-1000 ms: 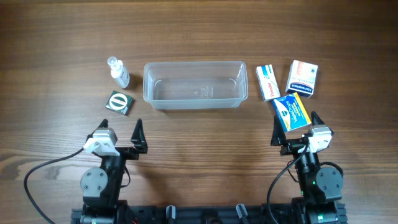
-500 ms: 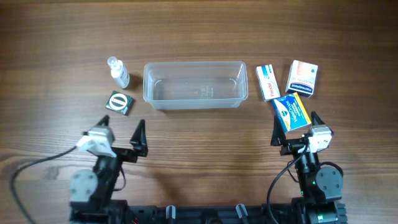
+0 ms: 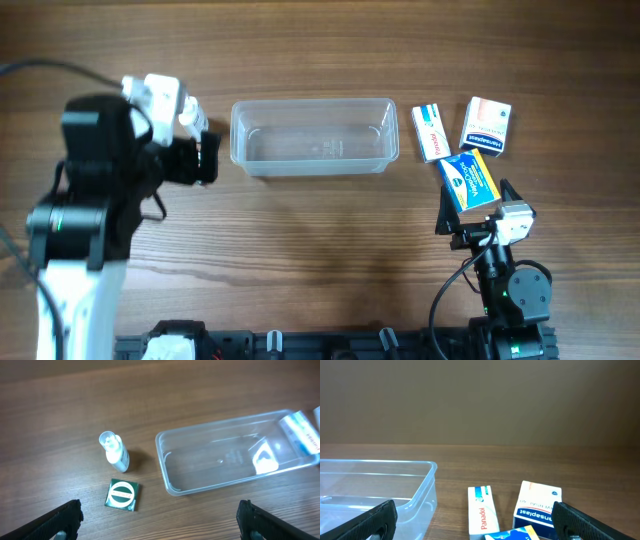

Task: Pack container
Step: 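Move the left gripper forward toward the white spray bottle, then close the left gripper around the white spray bottle and lift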

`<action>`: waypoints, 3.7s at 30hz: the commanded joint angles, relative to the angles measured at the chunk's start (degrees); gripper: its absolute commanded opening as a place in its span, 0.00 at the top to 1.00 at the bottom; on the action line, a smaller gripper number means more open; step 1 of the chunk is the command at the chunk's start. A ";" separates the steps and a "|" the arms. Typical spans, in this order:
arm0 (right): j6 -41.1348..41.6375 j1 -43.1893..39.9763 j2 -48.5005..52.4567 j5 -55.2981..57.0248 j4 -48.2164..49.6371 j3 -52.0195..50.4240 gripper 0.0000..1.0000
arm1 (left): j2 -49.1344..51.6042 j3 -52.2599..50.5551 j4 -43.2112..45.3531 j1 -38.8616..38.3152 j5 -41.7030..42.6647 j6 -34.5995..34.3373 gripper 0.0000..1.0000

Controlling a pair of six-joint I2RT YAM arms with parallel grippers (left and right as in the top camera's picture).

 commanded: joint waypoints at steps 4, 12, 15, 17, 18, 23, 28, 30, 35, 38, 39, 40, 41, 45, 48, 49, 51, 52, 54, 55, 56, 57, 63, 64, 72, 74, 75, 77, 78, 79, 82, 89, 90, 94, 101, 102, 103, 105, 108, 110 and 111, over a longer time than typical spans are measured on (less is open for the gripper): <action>-0.50 0.20 -0.46 -0.72 0.22 -0.07 0.00 | 8.81 1.03 3.02 0.55 -1.38 2.36 0.00; -0.52 0.20 -0.46 -0.74 0.20 -0.07 0.00 | 14.14 1.03 5.99 3.48 -1.92 1.92 0.00; -0.50 0.20 -0.46 -0.74 0.20 -0.07 0.00 | 15.72 1.03 7.85 5.49 -5.35 1.92 0.00; -0.50 0.20 -0.46 -0.74 0.20 -0.07 0.00 | 16.50 1.03 9.62 6.93 -6.10 1.88 0.00; -0.52 0.20 -0.46 -0.72 0.20 -0.07 0.00 | 16.87 1.03 10.69 7.56 -6.08 1.09 0.00; -0.50 0.17 -0.46 -0.72 0.20 -0.07 0.00 | 19.19 1.03 12.37 8.07 -5.64 0.35 0.00; -0.50 0.17 -0.46 -0.72 0.20 -0.07 0.00 | 22.93 0.92 14.69 8.11 -5.18 -0.37 0.00; -0.52 0.17 -0.46 -0.74 0.20 -0.07 0.00 | 24.76 0.92 16.09 8.09 -4.04 -2.45 0.00; -0.52 0.20 -0.46 -0.72 0.22 -0.07 0.00 | 28.65 0.92 17.49 8.09 -2.43 -2.86 0.00; -0.52 0.17 -0.46 -0.72 0.20 -0.07 0.00 | 31.30 0.92 18.16 8.09 -1.49 -2.86 0.00; -0.50 0.17 -0.46 -0.74 0.22 -0.07 0.00 | 32.59 0.92 18.40 8.09 -1.14 -2.86 0.00; -0.52 0.20 -0.46 -0.74 0.20 -0.07 0.00 | 33.77 0.92 18.80 8.09 -1.16 -2.84 0.00; -0.52 0.17 -0.46 -0.72 0.20 -0.07 0.00 | 34.62 0.92 19.12 8.11 -1.16 -2.84 0.00; -0.52 0.17 -0.46 -0.74 0.20 -0.07 0.00 | 36.54 0.92 20.50 8.09 -1.09 -2.86 0.00; -0.52 0.20 -0.46 -0.72 0.20 -0.07 0.00 | 36.94 0.92 21.05 8.09 -1.14 -2.84 0.01; -0.50 0.17 -0.46 -0.74 0.20 -0.07 0.00 | 36.94 0.92 21.24 8.09 -1.11 -2.84 0.03; -0.50 0.17 -0.46 -0.72 0.20 -0.07 0.00 | 37.07 0.92 21.57 8.09 -1.11 -2.84 0.07; -0.52 0.17 -0.46 -0.72 0.20 -0.07 0.00 | 37.22 0.92 21.66 8.09 -1.09 -2.86 0.08; -0.50 0.17 -0.46 -0.72 0.20 -0.07 0.00 | 37.77 0.90 21.99 8.09 -1.11 -2.86 0.09; -0.52 0.20 -0.46 -0.72 0.20 -0.07 0.00 | 38.23 0.90 22.18 8.09 -1.09 -2.86 0.10; -0.52 0.17 -0.46 -0.72 0.20 -0.07 0.00 | 38.60 0.90 22.32 8.09 -1.09 -2.86 0.10; -0.50 0.17 -0.46 -0.74 0.20 -0.07 0.00 | 39.12 0.90 22.49 8.09 -1.11 -2.86 0.09; -0.50 0.17 -0.46 -0.74 0.20 -0.07 0.00 | 39.60 0.87 22.62 8.09 -1.14 -2.84 0.09; -0.52 0.17 -0.46 -0.74 0.20 -0.07 0.00 | 39.63 0.87 22.62 8.09 -1.16 -2.84 0.09; -0.50 0.17 -0.46 -0.72 0.20 -0.07 0.00 | 40.09 0.87 23.34 8.09 -1.14 -2.84 0.18; -0.50 0.17 -0.46 -0.72 0.20 -0.07 0.00 | 40.26 0.87 23.32 8.09 -1.14 -2.84 0.16; -0.52 0.17 -0.46 -0.74 0.20 -0.07 0.00 | 40.26 0.87 23.32 8.09 -1.14 -2.84 0.16; -0.50 0.17 -0.46 -0.72 0.20 -0.07 0.00 | 40.26 0.87 23.34 8.09 -1.14 -2.84 0.16; -0.52 0.17 -0.46 -0.72 0.22 -0.07 0.00 | 40.26 0.87 23.34 8.09 -1.16 -2.82 0.16; -0.50 0.20 -0.46 -0.72 0.20 -0.07 0.00 | 40.28 0.85 23.32 8.09 -1.14 -2.82 0.16; -0.50 0.20 -0.46 -0.74 0.20 -0.07 0.00 | 40.61 0.85 23.54 8.09 -1.16 -2.82 0.18; -0.52 0.17 -0.46 -0.72 0.20 -0.07 0.00 | 41.44 0.85 23.37 8.09 -1.14 -2.84 0.20; -0.50 0.20 -0.46 -0.74 0.20 -0.07 0.00 | 41.44 0.85 23.21 8.09 -1.14 -2.84 0.20; -0.52 0.17 -0.46 -0.74 0.20 -0.07 0.00 | 41.48 0.85 23.08 8.09 -1.14 -2.82 0.23; -0.52 0.20 -0.46 -0.74 0.20 -0.07 0.00 | 41.55 0.85 22.60 8.09 -1.14 -2.82 0.23; -0.52 0.20 -0.46 -0.74 0.20 -0.07 0.00 | 41.55 0.85 22.60 8.09 -1.14 -2.84 0.23; -0.50 0.17 -0.46 -0.72 0.20 -0.07 0.00 | 41.55 0.85 22.56 8.09 -1.14 -2.84 0.23; -0.50 0.20 -0.46 -0.72 0.20 -0.07 0.00 | 41.57 0.85 22.18 8.09 -1.14 -2.84 0.28; -0.52 0.17 -0.46 -0.74 0.20 -0.07 0.00 | 41.59 0.85 21.73 8.09 -1.14 -2.82 0.40; -0.52 0.17 -0.46 -0.72 0.20 -0.07 0.00 | 41.59 0.85 21.55 8.09 -1.14 -2.82 0.41; -0.52 0.20 -0.46 -0.74 0.20 -0.07 0.00 | 41.59 0.85 21.55 8.09 -1.14 -2.82 0.38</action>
